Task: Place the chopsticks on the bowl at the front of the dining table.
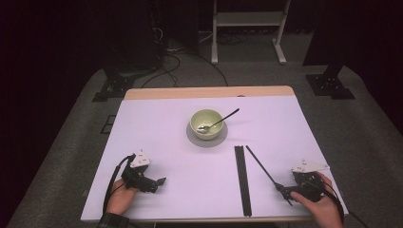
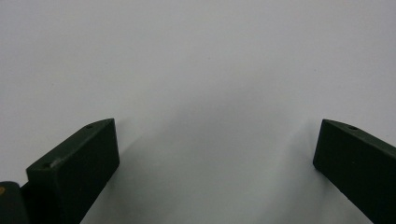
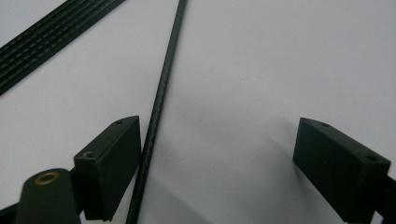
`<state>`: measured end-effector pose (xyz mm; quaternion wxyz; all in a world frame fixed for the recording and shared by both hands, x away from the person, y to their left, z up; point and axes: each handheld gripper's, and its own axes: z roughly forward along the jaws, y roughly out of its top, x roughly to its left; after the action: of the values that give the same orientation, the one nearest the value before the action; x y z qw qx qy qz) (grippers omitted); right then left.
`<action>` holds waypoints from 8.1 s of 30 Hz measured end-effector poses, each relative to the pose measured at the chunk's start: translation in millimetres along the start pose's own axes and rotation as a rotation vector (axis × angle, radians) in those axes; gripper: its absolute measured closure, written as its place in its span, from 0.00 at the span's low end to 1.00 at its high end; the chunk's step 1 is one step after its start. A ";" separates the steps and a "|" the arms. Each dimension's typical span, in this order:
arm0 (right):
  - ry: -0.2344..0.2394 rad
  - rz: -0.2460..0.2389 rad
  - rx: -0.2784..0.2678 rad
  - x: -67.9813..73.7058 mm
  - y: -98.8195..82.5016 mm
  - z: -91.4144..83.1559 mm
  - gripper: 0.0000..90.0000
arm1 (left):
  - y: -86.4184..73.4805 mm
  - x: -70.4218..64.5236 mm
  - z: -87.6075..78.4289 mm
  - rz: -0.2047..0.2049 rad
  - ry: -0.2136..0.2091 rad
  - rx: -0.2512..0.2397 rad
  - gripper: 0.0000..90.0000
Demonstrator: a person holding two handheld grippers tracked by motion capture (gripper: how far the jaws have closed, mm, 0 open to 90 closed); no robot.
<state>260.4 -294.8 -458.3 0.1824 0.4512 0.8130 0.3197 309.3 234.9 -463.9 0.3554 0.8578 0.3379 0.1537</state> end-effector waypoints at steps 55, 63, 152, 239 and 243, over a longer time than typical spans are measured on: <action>-0.073 0.071 -0.024 -54.6 4.3 6.3 0.16 | 0.0 0.0 0.0 0.000 0.000 0.000 0.00; -0.006 0.074 -0.060 -51.8 8.8 1.3 0.15 | 0.0 0.0 0.0 0.000 0.000 0.000 0.00; 0.153 -0.063 -0.013 -35.1 45.0 36.1 0.95 | 0.0 -0.1 0.0 0.000 0.001 -0.001 0.00; 0.228 -0.081 -0.193 -6.7 115.3 16.3 0.95 | 0.0 0.1 0.0 0.000 0.000 0.001 0.00; 0.230 -0.081 -0.193 -4.6 119.3 18.3 0.95 | 0.0 0.1 0.0 0.000 0.000 0.000 0.00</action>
<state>347.1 -245.9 -390.0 0.1434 0.3587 0.8116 0.4383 309.4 234.9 -463.9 0.3552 0.8579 0.3379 0.1537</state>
